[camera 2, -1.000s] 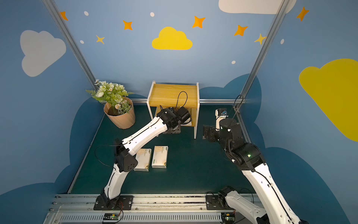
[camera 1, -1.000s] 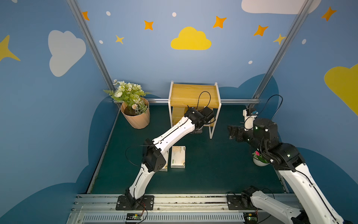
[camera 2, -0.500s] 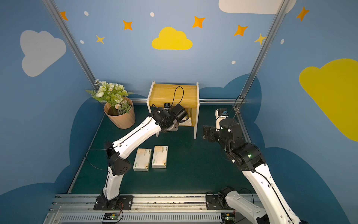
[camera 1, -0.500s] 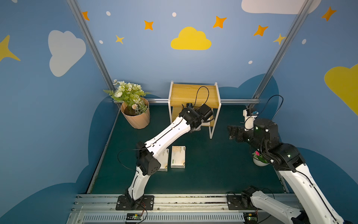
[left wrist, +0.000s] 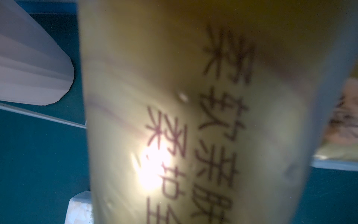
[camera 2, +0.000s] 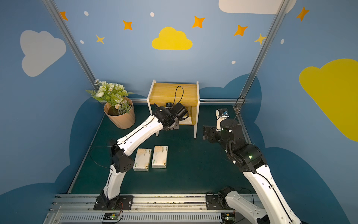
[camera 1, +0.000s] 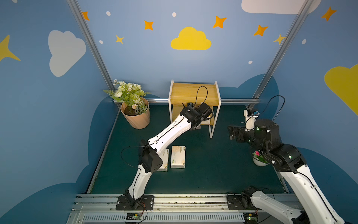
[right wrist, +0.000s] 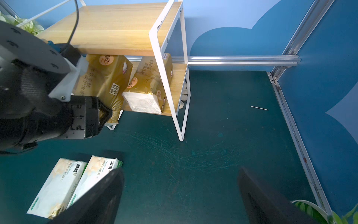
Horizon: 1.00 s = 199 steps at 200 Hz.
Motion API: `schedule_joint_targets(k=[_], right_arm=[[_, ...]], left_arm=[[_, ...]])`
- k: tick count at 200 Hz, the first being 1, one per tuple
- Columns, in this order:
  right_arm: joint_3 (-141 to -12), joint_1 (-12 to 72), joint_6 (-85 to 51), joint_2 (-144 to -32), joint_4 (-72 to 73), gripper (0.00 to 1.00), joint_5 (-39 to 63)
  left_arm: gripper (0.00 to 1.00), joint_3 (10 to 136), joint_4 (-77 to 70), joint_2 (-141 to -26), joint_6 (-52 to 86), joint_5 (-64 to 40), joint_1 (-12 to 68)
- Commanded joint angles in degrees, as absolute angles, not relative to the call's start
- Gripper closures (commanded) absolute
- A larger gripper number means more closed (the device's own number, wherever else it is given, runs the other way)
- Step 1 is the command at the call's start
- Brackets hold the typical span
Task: Place the tissue boxes on the shelf by color
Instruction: Place a box of tissues on the shelf.
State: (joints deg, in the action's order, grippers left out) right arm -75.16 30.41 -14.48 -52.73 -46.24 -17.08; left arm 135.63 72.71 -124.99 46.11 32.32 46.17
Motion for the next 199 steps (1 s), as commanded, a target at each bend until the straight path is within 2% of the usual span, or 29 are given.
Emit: schedule_joint_targets(k=[1, 31, 80, 136, 159, 171, 199], right_arm=[[-76.03, 30.33, -15.11, -52.05, -46.94, 0.02, -17.45], [-75.94, 30.42, -15.03, -51.86, -46.93, 0.02, -17.31], [-75.71, 30.54, -14.77, -51.59, -46.44, 0.02, -16.28], [-75.26, 30.64, -15.31, -50.76, -46.06, 0.02, -15.43], [-74.71, 30.84, -15.5, -50.05, -45.68, 0.02, -14.66], [-73.99, 30.94, -15.6, -49.32, -45.08, 0.02, -14.35], [-73.02, 31.2, -15.85, -48.35, -44.39, 0.02, -13.49]], left_arm=[[0.69, 138.4, 70.22, -126.72, 44.07, 34.03, 44.63], [0.44, 138.23, 70.05, -126.69, 45.43, 34.37, 44.53], [0.13, 137.89, 69.96, -126.46, 47.72, 34.84, 45.06], [0.14, 138.22, 68.91, -127.09, 48.49, 36.6, 45.6], [0.07, 138.34, 68.85, -127.05, 48.43, 39.35, 45.7], [0.0, 138.25, 68.35, -127.17, 48.15, 40.41, 45.84], [0.0, 138.13, 67.74, -127.97, 47.42, 40.91, 46.38]])
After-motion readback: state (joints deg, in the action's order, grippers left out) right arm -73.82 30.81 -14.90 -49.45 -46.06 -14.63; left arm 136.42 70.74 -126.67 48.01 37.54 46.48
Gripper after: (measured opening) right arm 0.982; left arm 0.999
